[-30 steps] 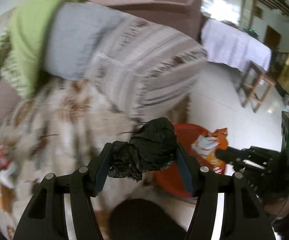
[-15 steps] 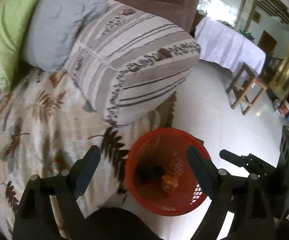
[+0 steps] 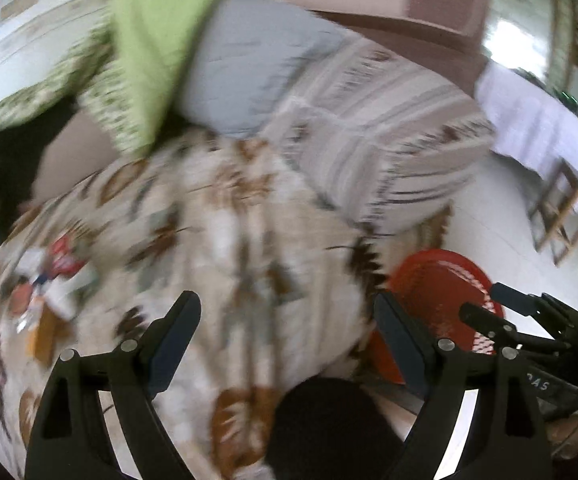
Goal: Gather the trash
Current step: 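Carry both items to the red basket and open both tools over it, then grasp the pink tissue with left tool while right tool approaches orange box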
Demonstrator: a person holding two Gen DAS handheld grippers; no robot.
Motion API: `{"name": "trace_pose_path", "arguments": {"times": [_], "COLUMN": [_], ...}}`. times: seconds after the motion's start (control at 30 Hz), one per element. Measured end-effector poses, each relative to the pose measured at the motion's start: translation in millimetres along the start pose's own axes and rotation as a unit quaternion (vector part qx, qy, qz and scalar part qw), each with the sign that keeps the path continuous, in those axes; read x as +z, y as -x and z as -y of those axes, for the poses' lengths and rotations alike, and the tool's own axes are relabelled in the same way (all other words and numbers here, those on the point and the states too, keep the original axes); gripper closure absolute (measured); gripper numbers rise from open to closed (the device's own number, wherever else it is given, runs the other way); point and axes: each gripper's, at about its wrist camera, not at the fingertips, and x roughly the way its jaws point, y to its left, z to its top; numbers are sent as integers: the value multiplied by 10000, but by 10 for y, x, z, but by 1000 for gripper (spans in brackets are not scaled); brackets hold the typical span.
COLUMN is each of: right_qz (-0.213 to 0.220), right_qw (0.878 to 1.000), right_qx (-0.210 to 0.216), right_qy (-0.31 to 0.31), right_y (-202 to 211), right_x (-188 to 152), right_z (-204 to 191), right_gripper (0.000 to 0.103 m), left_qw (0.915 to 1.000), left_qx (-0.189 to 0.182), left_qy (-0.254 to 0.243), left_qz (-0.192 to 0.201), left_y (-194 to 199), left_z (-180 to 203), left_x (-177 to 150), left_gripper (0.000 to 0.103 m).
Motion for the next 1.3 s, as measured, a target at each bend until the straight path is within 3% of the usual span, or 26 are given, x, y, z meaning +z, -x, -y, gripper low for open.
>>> {"name": "trace_pose_path", "arguments": {"times": [0.13, 0.3, 0.47, 0.5, 0.67, 0.83, 0.97, 1.13, 1.3], "right_qz": [-68, -203, -534, -621, -1013, -1295, -1525, -1801, -1942], "right_qw": [9987, 9917, 9787, 9755, 9580, 9412, 9311, 9304, 9348], "right_qx": [346, 887, 1416, 1519, 1963, 2332, 2509, 2549, 2322], "right_qy": [369, 910, 1388, 1464, 1828, 2076, 2166, 1923, 1856], "right_y": [-101, -255, -452, -506, -809, -1140, -1491, -1955, -2290], "right_x": [59, 126, 122, 107, 37, -54, -105, -33, -17], "right_z": [-450, -1115, -1773, -1915, -2625, -3301, -3805, -4275, -4568], "right_gripper": [29, 28, 28, 28, 28, 28, 28, 28, 28], "left_qw": [9965, 9810, 9538, 9450, 9182, 8993, 8957, 9053, 9100], "left_qx": [730, 1799, 2514, 2652, 2660, 2569, 2310, 2192, 2157], "left_qy": [399, 723, 1644, 1915, 2920, 3514, 3767, 3590, 3459], "left_qz": [67, 40, 28, -3, -296, -415, -497, -589, -757], "left_y": [216, 393, 639, 688, 760, 656, 477, 171, -123], "left_z": [-672, -1503, -2587, -2872, -3830, -4381, -4590, -4681, -4810], "left_x": [-212, -505, -876, -975, -1335, -1571, -1677, -1635, -1589], "left_gripper": [15, 14, 14, 14, 14, 15, 15, 18, 31]}}
